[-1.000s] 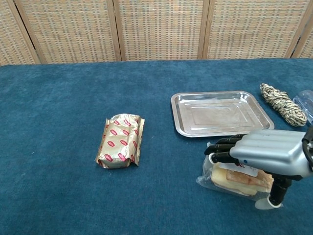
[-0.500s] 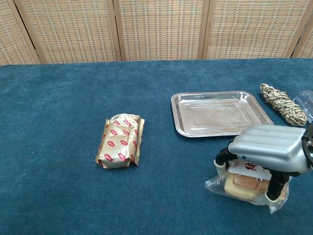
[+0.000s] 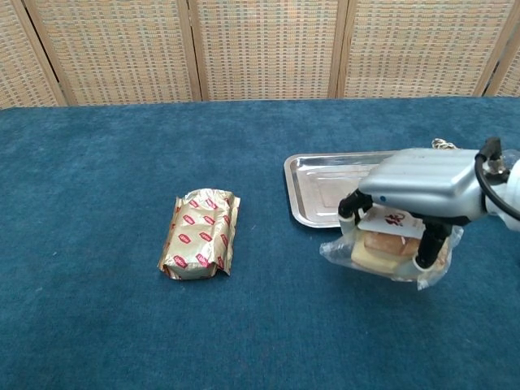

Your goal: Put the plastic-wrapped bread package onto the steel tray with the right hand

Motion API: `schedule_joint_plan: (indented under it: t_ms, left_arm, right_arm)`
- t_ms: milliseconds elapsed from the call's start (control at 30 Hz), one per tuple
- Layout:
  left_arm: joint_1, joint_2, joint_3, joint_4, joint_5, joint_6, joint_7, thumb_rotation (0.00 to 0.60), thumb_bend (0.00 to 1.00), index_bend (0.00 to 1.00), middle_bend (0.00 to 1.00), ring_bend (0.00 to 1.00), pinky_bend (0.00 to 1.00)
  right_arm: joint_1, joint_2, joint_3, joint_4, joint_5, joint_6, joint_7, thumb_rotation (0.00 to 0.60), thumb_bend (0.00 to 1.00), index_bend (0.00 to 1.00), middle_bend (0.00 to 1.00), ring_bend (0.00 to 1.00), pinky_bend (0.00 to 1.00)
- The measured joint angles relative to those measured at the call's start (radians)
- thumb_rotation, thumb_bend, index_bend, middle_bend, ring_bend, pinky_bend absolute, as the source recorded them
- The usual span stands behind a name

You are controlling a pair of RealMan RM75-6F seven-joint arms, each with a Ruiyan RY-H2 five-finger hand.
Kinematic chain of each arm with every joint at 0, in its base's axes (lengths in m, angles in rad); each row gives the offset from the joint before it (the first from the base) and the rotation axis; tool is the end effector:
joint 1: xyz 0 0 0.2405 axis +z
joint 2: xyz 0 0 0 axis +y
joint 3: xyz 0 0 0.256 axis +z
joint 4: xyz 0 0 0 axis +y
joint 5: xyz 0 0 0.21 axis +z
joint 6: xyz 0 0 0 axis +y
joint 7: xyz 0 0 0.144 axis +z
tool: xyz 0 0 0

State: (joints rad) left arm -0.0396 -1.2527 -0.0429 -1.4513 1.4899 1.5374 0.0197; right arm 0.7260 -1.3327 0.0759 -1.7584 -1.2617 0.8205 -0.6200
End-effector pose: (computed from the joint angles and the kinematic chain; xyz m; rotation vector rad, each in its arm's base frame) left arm -0.3364 0.1659 0.1370 -1.3329 -0.8665 -0.8574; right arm -0.1381 -0.2877 0.0030 2.2602 -0.5846 0.7013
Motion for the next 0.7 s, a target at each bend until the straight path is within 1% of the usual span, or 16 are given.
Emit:
schedule_joint_plan:
  t_ms: [133,300,567,700]
  left_arm:
    - [-0.006,0.002,-0.005,-0.002,-0.009,-0.012,0.001,0.593,0.41,0.0,0.0,0.0,0.0]
    - [-0.022,0.004,-0.016,-0.008,-0.029,-0.044,0.011,0.595,0.41,0.0,0.0,0.0,0.0]
    - [-0.042,0.007,-0.031,-0.018,-0.069,-0.086,0.028,0.594,0.41,0.0,0.0,0.0,0.0]
    - [-0.054,0.008,-0.043,-0.025,-0.1,-0.113,0.042,0.595,0.41,0.0,0.0,0.0,0.0]
  right_arm:
    - [0.022,0.009,0.032,0.019,0.028,-0.009,0.033,0.6,0.28,0.39,0.44,0.46,0.63]
    - [0.063,0.014,0.064,0.075,0.051,-0.046,0.09,0.6,0.28,0.39,0.43,0.46,0.63]
    - [0.127,0.006,0.097,0.192,0.059,-0.119,0.201,0.6,0.28,0.39,0.44,0.46,0.63]
    - [0.158,-0.006,0.11,0.271,0.044,-0.16,0.277,0.6,0.28,0.39,0.44,0.46,0.63]
